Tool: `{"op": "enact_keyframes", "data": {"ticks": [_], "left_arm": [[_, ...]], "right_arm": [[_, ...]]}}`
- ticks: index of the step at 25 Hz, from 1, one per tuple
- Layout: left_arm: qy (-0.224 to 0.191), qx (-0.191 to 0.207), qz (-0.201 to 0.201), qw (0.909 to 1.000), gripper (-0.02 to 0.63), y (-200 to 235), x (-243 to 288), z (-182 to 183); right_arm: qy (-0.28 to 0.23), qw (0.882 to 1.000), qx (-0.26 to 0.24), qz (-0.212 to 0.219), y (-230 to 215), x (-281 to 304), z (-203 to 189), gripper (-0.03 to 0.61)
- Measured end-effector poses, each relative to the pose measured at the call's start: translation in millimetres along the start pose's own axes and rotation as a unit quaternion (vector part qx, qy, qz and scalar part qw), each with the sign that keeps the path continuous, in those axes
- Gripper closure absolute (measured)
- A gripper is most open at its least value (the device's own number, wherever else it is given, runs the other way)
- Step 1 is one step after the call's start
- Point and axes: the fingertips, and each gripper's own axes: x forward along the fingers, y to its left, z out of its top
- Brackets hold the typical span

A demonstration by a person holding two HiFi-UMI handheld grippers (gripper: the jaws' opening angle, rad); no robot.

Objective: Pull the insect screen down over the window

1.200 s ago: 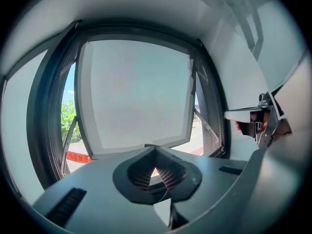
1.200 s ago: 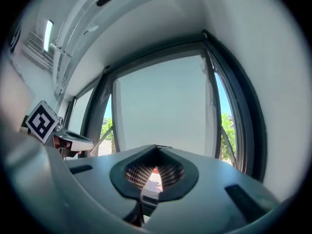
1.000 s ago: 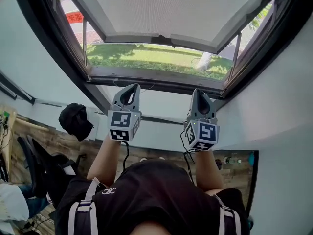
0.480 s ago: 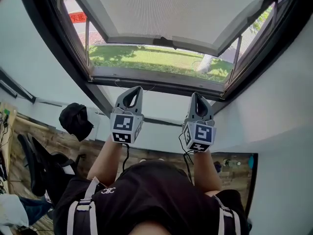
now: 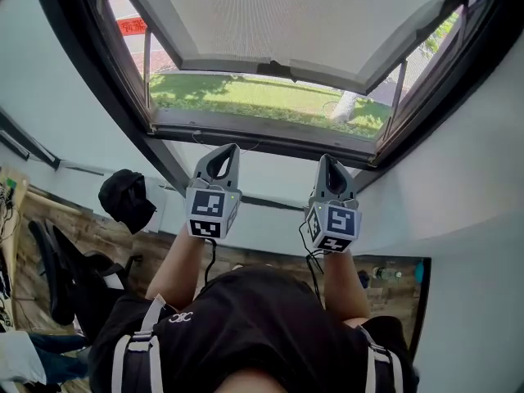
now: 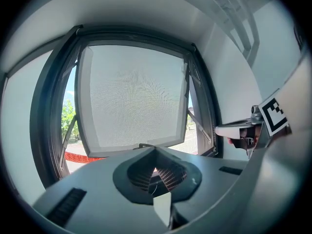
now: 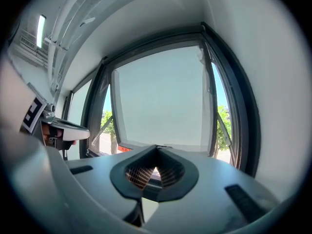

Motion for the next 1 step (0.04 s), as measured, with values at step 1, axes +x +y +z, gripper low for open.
{"op": "enact_keyframes", "data": {"ticks": [1], "left_arm": [[0.0,0.001,0.001,1.0,0.606,0.0,0.5,-0.2]], "right_arm": [[0.001,1.0,0.002,0.002,-0.4,0.8,-0.6,0.575]]}}
